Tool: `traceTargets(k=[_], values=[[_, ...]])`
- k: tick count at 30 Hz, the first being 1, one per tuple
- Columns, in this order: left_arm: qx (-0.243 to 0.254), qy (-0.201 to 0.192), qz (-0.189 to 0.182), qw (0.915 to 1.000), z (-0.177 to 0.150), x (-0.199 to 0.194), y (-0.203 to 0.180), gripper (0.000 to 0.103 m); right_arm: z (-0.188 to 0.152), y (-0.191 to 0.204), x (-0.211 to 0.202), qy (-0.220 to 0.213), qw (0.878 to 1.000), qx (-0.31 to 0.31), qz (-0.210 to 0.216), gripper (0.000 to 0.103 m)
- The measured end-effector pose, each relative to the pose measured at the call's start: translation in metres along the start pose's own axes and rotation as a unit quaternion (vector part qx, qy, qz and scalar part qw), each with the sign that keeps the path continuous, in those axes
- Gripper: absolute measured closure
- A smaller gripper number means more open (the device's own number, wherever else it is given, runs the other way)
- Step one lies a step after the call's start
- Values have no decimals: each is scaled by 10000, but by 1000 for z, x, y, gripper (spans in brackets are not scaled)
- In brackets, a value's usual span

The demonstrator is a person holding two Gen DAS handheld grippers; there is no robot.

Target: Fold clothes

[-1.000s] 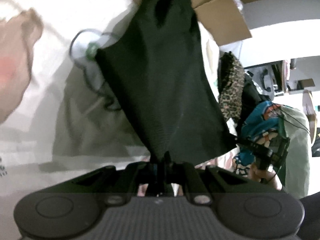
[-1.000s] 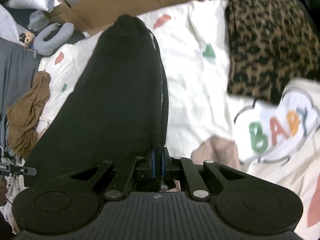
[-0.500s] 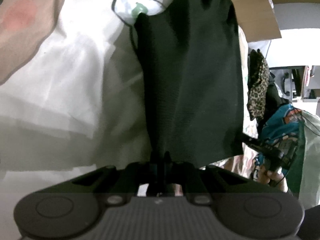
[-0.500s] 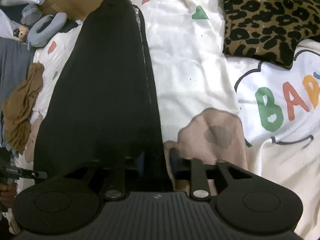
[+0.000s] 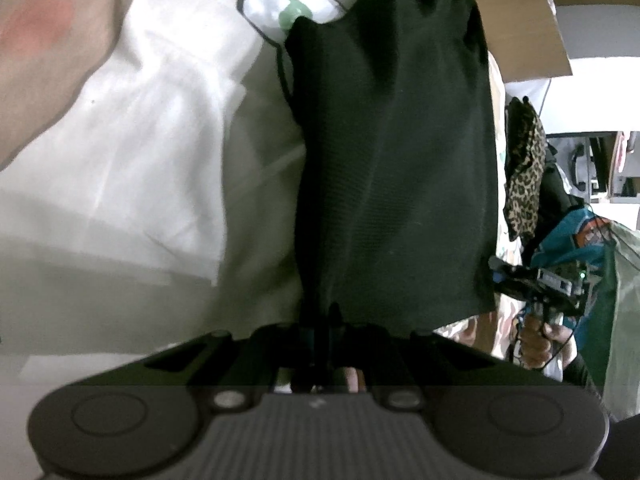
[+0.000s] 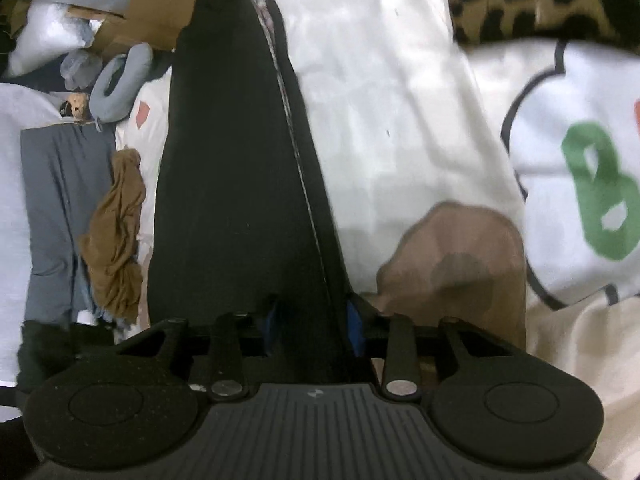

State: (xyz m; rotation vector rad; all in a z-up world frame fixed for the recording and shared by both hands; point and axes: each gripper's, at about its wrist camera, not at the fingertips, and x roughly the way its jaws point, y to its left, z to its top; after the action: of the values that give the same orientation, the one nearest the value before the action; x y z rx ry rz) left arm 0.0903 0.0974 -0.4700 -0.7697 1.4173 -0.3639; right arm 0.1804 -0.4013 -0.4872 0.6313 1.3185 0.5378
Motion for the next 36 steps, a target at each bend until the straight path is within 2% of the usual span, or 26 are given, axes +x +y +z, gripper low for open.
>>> traceTargets(k=[4, 8, 10, 11, 12, 13, 20, 31, 36], values=[[-3, 23, 1, 10000, 2, 3, 1, 98, 6, -10, 8, 283, 9985, 287, 381, 64], [-11, 39, 2, 10000, 4, 5, 0, 98, 4, -6, 4, 351, 9984, 326, 311, 67], [-35, 33, 6, 10000, 3, 6, -1, 98, 2, -4, 2, 384, 9983, 344, 272, 82], [-46, 27, 11, 10000, 3, 5, -2, 98, 2, -2, 1, 400, 9983, 353, 253, 84], [-66, 16, 11, 10000, 2, 4, -4, 98, 1, -1, 1, 416, 9982, 362, 234, 95], [-86, 6, 11, 10000, 1, 2, -5, 98, 1, 0, 0, 433, 9981, 371, 215, 96], [-298, -105, -118, 9994, -2, -17, -26, 98, -3, 8, -7, 547, 9975, 434, 82, 98], [-187, -444, -191, 9987, -9, -59, -82, 98, -10, 55, -74, -15, 9993, 271, 238, 101], [-93, -502, -157, 9986, -12, -89, -74, 98, -10, 68, -93, -164, 9991, 322, 232, 101]])
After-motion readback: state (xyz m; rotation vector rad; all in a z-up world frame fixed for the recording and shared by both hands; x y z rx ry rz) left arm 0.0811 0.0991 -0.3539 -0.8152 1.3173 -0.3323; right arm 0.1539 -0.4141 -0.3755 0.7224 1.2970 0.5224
